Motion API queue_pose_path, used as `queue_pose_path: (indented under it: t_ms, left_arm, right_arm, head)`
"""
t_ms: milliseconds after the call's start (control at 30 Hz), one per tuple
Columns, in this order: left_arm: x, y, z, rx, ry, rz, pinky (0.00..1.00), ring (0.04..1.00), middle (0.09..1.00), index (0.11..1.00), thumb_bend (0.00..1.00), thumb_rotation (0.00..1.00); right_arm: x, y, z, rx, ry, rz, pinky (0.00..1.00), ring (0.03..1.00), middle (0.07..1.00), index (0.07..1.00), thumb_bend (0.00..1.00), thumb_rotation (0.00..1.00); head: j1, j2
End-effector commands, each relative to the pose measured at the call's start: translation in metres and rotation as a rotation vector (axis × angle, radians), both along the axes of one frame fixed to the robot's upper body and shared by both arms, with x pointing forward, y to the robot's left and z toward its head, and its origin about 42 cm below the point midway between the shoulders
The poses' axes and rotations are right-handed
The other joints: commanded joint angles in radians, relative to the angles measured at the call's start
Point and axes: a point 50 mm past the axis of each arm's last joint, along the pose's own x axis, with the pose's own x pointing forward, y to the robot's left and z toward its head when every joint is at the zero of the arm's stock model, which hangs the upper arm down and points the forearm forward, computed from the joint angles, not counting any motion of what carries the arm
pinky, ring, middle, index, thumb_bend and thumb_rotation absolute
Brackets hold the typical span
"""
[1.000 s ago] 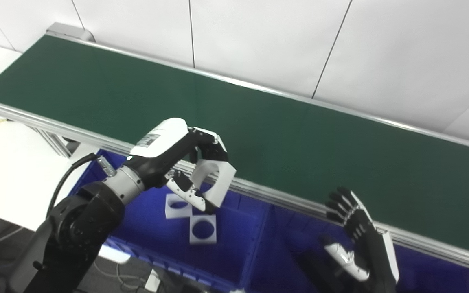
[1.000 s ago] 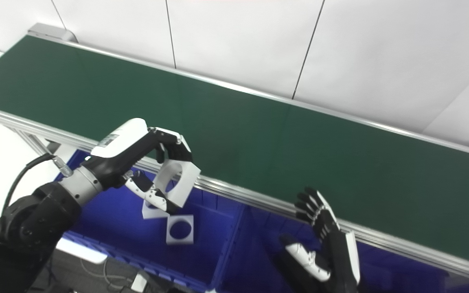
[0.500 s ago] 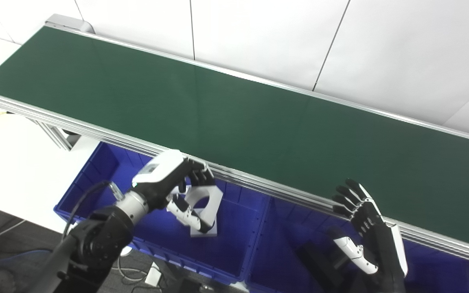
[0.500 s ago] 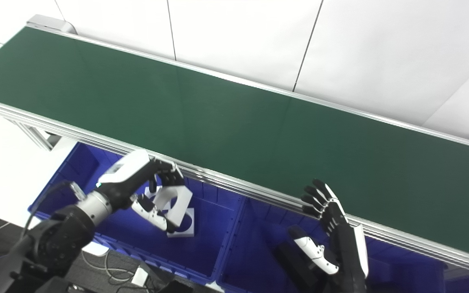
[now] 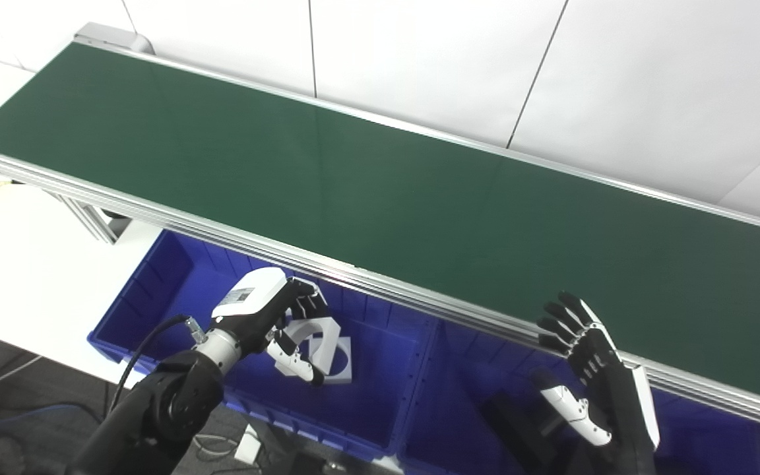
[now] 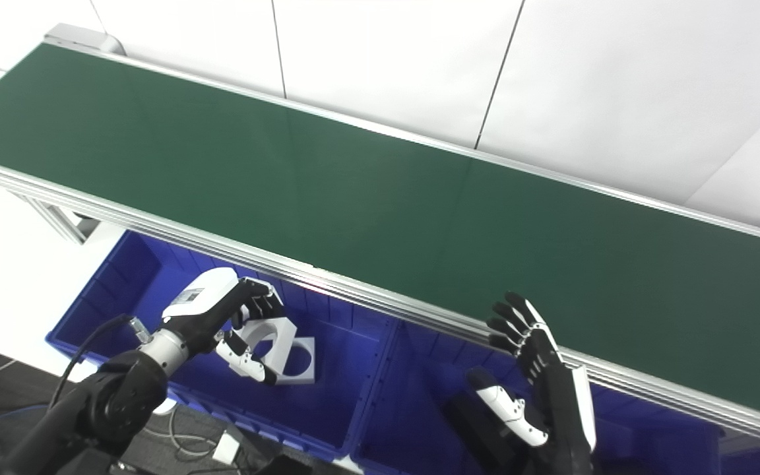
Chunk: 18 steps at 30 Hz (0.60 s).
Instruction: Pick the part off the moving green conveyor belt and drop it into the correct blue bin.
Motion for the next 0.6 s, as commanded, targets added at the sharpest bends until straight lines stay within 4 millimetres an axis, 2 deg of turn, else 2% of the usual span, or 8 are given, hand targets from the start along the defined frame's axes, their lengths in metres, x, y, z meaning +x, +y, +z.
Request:
queue_pose_path:
  t_ms: [0,300,400,433,500,567]
  left_arm:
    - [0.009,0.003,0.008,0.023,-0.085,-0.017,0.37,0.398,0.474,0.516,0.5,0.0]
    - [0.012,0.004,0.007,0.074,-0.109,-0.004,0.39,0.4,0.489,0.522,0.5,0.0]
    - [0.011,0.001,0.012,0.123,-0.117,-0.019,0.52,0.437,0.512,0.511,0.5,0.0]
    - [0.012,0.0,0.014,0.145,-0.117,-0.025,0.6,0.564,0.62,0.503,0.51,0.02]
    - [0.011,-0.001,0.018,0.182,-0.119,-0.028,0.66,0.698,0.737,0.699,0.72,0.0]
    - [0.011,-0.002,0.021,0.221,-0.119,-0.031,0.65,0.751,0.832,0.812,0.84,0.0]
  right_arm:
    - [0.003,0.003,0.012,0.025,-0.041,0.014,0.73,0.795,0.84,0.886,0.75,0.52]
    - [0.003,0.006,0.012,0.019,-0.043,0.015,0.73,0.793,0.837,0.887,0.75,0.52]
    - [0.003,0.007,0.012,0.022,-0.044,0.015,0.73,0.793,0.836,0.887,0.74,0.51]
    - [0.003,0.008,0.012,0.023,-0.045,0.014,0.73,0.793,0.836,0.887,0.74,0.51]
    - [0.003,0.009,0.012,0.028,-0.044,0.013,0.73,0.792,0.834,0.885,0.73,0.5]
    - [0.003,0.009,0.011,0.029,-0.043,0.014,0.73,0.792,0.835,0.886,0.73,0.49]
  head:
    - [0.001,0.0]
    - [-0.007,-0.006]
    - [-0.009,-0.011]
    - [-0.009,-0.011]
    - [-0.011,-0.012]
    - [-0.013,-0.015]
